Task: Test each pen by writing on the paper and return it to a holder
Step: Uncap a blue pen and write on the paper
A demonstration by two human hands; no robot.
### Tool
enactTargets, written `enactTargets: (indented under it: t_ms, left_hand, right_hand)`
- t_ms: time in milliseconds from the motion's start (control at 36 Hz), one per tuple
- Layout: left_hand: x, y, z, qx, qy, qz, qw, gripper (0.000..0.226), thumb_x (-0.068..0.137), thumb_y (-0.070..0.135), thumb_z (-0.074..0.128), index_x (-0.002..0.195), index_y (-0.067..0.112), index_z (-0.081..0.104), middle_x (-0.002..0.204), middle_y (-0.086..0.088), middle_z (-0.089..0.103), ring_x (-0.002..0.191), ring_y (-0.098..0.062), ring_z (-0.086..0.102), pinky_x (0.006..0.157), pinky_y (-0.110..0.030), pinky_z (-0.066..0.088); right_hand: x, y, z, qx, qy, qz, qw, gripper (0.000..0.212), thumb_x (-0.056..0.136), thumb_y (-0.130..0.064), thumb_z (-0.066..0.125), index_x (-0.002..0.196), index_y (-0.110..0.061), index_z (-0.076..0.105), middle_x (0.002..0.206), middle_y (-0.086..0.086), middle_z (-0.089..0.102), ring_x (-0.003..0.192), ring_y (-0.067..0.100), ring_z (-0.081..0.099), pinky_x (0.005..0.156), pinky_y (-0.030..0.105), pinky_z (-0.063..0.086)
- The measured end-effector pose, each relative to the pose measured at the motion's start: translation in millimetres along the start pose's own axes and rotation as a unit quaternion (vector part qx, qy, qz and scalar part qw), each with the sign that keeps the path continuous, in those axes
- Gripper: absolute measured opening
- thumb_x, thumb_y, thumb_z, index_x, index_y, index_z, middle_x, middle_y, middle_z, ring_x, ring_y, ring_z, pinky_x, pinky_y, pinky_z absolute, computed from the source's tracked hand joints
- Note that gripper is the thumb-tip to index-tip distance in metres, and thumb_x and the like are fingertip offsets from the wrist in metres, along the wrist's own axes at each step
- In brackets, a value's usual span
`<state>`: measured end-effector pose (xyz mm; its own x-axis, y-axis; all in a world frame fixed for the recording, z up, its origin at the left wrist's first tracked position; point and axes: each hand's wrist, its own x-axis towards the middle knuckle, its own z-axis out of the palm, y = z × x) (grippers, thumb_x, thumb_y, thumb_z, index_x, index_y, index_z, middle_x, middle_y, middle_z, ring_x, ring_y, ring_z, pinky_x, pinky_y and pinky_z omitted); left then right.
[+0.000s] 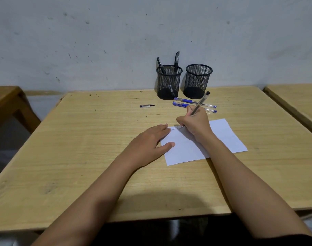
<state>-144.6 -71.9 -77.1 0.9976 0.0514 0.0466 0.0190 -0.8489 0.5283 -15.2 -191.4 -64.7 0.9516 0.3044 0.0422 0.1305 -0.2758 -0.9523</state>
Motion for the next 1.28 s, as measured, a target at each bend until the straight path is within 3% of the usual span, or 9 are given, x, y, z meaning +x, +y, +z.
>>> enactTargets:
  t_ms: [278, 361, 417, 528, 611, 750, 944, 1111, 1278]
  left_hand:
    - [1, 0, 0, 0.003, -0.001, 0.005, 1.0, 0.058, 0.092, 0.048, 0.046, 0.145, 0.029, 0.031, 0.154, 0.016, 0.021, 0.141, 0.0, 0.015, 0.111, -0.022, 0.017]
    - [1, 0, 0, 0.002, 0.0, 0.007, 1.0, 0.057, 0.092, 0.048, 0.046, 0.144, 0.029, 0.031, 0.154, 0.016, 0.021, 0.141, 0.0, 0.015, 0.11, -0.021, 0.016]
    - [2, 0, -1, -0.005, 0.001, 0.007, 1.0, 0.058, 0.092, 0.048, 0.047, 0.144, 0.029, 0.031, 0.154, 0.016, 0.021, 0.141, 0.001, 0.015, 0.111, -0.022, 0.017]
    - [3, -1, -7, -0.007, -0.008, 0.013, 1.0, 0.058, 0.091, 0.047, 0.05, 0.143, 0.027, 0.034, 0.154, 0.016, 0.023, 0.14, 0.002, 0.017, 0.11, -0.02, 0.017]
    - [5, -4, -12, -0.005, -0.021, 0.008, 1.0, 0.06, 0.089, 0.048, 0.053, 0.142, 0.028, 0.035, 0.152, 0.017, 0.025, 0.139, 0.001, 0.021, 0.109, -0.019, 0.019]
    - [16, -11, -23, -0.002, -0.034, 0.011, 0.999, 0.063, 0.082, 0.05, 0.061, 0.137, 0.024, 0.044, 0.148, 0.011, 0.035, 0.136, -0.006, 0.03, 0.112, -0.033, 0.029]
    - [50, -34, -57, -0.035, 0.118, -0.029, 0.992, 0.042, 0.093, 0.031, 0.052, 0.131, 0.013, 0.05, 0.136, 0.001, 0.05, 0.127, -0.014, 0.043, 0.102, -0.022, 0.03]
    - [79, -64, -49, 0.035, 0.109, -0.065, 0.991, 0.038, 0.095, 0.023, 0.049, 0.129, 0.007, 0.052, 0.13, -0.008, 0.051, 0.12, -0.024, 0.044, 0.099, -0.026, 0.032]
    - [91, -69, -41, 0.002, 0.17, -0.051, 0.984, 0.021, 0.092, 0.016, 0.056, 0.106, 0.006, 0.068, 0.105, -0.008, 0.059, 0.101, -0.022, 0.052, 0.083, -0.022, 0.036]
  right_hand:
    - [-5, -5, -1, 0.0, -0.009, 0.001, 1.0, 0.036, 0.067, 0.002, 0.066, 0.055, -0.014, 0.037, 0.058, 0.001, 0.03, 0.056, 0.013, 0.034, 0.052, 0.025, 0.029]
    - [-7, -7, 0, 0.01, -0.008, 0.006, 1.0, 0.029, 0.068, 0.003, 0.066, 0.059, -0.01, 0.042, 0.064, -0.002, 0.038, 0.061, 0.002, 0.037, 0.053, 0.024, 0.034]
    - [-7, -9, -2, 0.061, 0.001, 0.024, 0.998, 0.027, 0.069, 0.008, 0.062, 0.061, -0.008, 0.042, 0.067, -0.004, 0.041, 0.065, -0.001, 0.039, 0.052, 0.018, 0.041]
    - [-6, -12, -15, 0.205, 0.032, 0.024, 0.978, 0.035, 0.073, 0.015, 0.063, 0.059, -0.009, 0.042, 0.052, 0.006, 0.045, 0.04, 0.005, 0.045, 0.042, 0.013, 0.042]
    - [-4, -14, -26, 0.265, 0.02, 0.012, 0.964, 0.026, 0.072, 0.011, 0.068, 0.063, -0.007, 0.053, 0.054, 0.007, 0.058, 0.047, 0.012, 0.054, 0.052, 0.017, 0.05]
    - [5, -26, -34, 0.303, -0.014, -0.004, 0.953, 0.01, 0.075, 0.008, 0.068, 0.074, -0.001, 0.066, 0.062, 0.005, 0.068, 0.06, 0.013, 0.066, 0.067, 0.017, 0.056]
    - [27, -43, -39, 0.285, -0.009, -0.005, 0.958, 0.009, 0.075, 0.008, 0.068, 0.073, 0.0, 0.066, 0.058, 0.003, 0.068, 0.056, 0.012, 0.067, 0.058, 0.015, 0.055]
    - [41, -40, -30, 0.27, -0.015, 0.003, 0.963, 0.013, 0.075, 0.009, 0.068, 0.069, -0.003, 0.066, 0.06, 0.004, 0.068, 0.058, 0.012, 0.067, 0.062, 0.016, 0.056]
    - [45, -31, -22, 0.253, -0.035, 0.01, 0.967, 0.012, 0.072, 0.008, 0.07, 0.067, -0.002, 0.067, 0.059, 0.008, 0.065, 0.055, 0.014, 0.063, 0.061, 0.016, 0.055]
